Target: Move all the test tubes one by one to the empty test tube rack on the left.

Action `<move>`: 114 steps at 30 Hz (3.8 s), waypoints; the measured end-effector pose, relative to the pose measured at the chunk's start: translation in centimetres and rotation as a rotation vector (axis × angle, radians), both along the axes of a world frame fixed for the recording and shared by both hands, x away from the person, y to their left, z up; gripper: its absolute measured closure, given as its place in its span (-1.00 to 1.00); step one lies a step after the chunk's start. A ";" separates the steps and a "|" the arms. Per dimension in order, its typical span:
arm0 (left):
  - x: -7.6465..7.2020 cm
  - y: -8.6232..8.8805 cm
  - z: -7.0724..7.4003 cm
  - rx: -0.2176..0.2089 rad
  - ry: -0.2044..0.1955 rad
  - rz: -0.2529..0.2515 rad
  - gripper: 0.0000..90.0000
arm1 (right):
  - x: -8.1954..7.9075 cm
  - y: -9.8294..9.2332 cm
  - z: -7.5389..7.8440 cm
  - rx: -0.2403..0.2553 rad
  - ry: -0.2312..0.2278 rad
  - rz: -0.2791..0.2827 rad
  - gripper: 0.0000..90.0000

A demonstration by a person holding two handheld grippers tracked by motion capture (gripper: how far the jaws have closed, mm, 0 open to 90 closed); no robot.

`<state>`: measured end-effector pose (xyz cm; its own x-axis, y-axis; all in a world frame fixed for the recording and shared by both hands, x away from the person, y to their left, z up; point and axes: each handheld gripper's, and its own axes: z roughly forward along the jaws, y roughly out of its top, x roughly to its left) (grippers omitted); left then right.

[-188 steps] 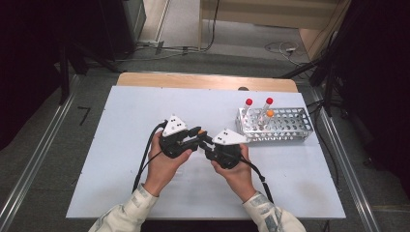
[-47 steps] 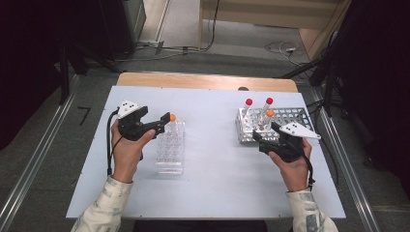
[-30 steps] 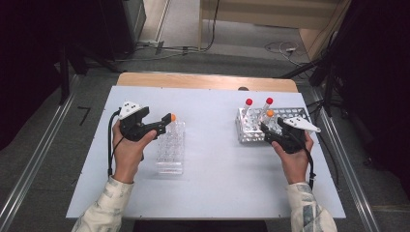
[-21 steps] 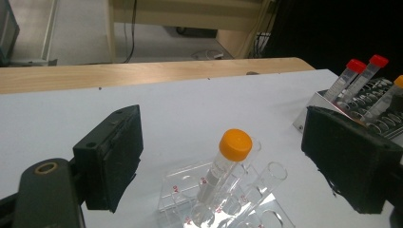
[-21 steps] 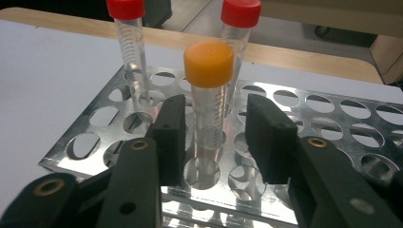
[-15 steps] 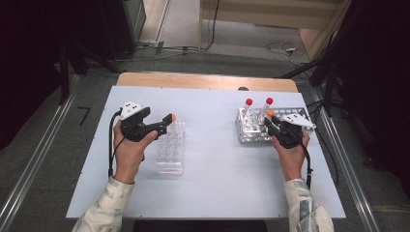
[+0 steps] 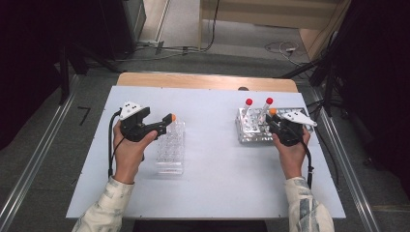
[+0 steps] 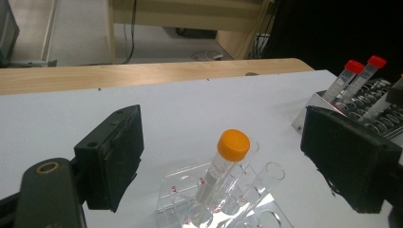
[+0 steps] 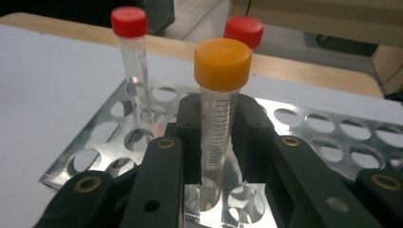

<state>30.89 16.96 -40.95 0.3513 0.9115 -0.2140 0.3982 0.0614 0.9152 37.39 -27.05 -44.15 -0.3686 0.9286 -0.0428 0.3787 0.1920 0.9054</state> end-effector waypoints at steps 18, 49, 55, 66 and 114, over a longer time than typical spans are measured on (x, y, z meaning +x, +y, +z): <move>-0.2 -0.1 0.2 -0.002 -0.005 -0.006 -0.66 | -2.6 0.7 4.3 0.055 -0.075 0.083 0.60; -1.0 -1.1 1.3 0.015 -0.035 -0.059 -0.66 | -4.9 8.2 2.7 0.008 -0.006 0.337 0.60; -1.1 -1.4 1.4 0.022 -0.036 -0.072 -0.66 | -5.1 9.2 2.4 0.015 0.007 0.370 0.60; -1.7 -2.9 1.7 0.039 -0.052 -0.121 -0.60 | -5.7 11.6 1.6 0.003 0.035 0.430 0.60; -2.2 -10.0 0.0 0.094 -0.023 -0.362 0.57 | -7.2 15.6 0.7 -0.020 0.051 0.533 0.60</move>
